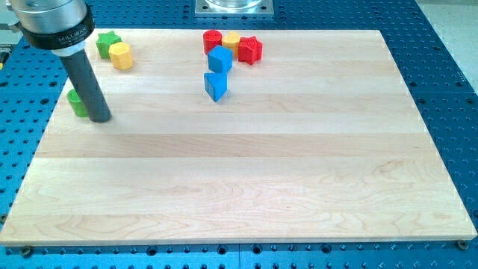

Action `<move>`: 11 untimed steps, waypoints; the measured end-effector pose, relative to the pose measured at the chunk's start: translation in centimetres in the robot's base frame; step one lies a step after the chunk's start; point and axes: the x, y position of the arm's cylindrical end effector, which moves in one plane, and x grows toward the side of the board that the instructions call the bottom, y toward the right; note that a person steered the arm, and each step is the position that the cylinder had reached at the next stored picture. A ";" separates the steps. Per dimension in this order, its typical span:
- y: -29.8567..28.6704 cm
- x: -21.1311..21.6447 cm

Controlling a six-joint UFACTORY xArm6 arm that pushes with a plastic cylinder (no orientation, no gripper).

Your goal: Push the green circle closely to the yellow hexagon

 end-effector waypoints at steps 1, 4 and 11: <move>-3.1 2.7; -3.3 -8.6; 22.0 -5.1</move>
